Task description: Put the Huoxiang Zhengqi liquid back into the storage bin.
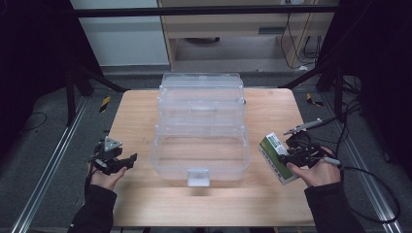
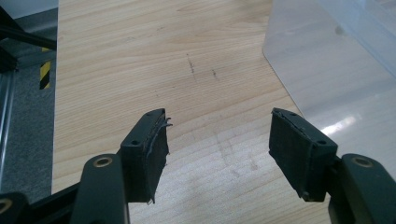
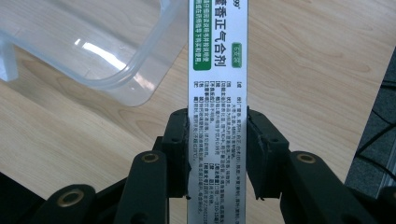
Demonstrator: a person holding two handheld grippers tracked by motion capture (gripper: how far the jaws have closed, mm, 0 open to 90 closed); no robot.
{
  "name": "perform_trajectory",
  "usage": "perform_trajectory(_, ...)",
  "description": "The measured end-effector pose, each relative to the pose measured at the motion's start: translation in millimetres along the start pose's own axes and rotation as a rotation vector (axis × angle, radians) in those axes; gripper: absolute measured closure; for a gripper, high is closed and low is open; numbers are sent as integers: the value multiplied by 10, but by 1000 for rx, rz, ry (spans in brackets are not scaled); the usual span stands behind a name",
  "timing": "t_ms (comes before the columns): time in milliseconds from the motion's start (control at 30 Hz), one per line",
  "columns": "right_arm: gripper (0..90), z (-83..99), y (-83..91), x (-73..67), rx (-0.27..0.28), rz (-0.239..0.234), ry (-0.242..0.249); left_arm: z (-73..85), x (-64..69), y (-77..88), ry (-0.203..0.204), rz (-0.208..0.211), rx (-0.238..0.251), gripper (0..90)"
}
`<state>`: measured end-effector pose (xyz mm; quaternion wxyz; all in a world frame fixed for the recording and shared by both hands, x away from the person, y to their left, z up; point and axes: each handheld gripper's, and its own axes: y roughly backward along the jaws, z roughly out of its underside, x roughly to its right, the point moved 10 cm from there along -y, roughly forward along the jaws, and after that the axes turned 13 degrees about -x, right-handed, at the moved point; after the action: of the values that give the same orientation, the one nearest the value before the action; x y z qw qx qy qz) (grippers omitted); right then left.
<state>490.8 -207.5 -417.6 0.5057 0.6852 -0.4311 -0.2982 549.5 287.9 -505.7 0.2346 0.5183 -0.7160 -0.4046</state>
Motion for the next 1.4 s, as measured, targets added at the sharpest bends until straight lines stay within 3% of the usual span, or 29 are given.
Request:
perform_trajectory(333, 637, -179, 195, -44, 52, -7, 58, 4, 5, -11, -1, 3, -3, 366)
perform_trajectory(500, 637, -294, 277, -103, 80, -33, 96, 8, 1, -17, -1, 3, -6, 367)
perform_trajectory(700, 638, -397, 304, -161, 87, -39, 133, 12, 4, -26, -3, 5, -8, 368)
perform_trajectory(1200, 639, -661, 392, -363, 142, -114, 236, 26, 0, -49, 0, 7, -15, 369)
perform_trajectory(1300, 639, -717, 392, -378, 142, -113, 252, 26, 2, -51, -1, 7, -16, 370)
perform_trajectory(1400, 639, -782, 416, -399, 135, -83, 288, 26, 6, -53, -3, 8, -17, 370)
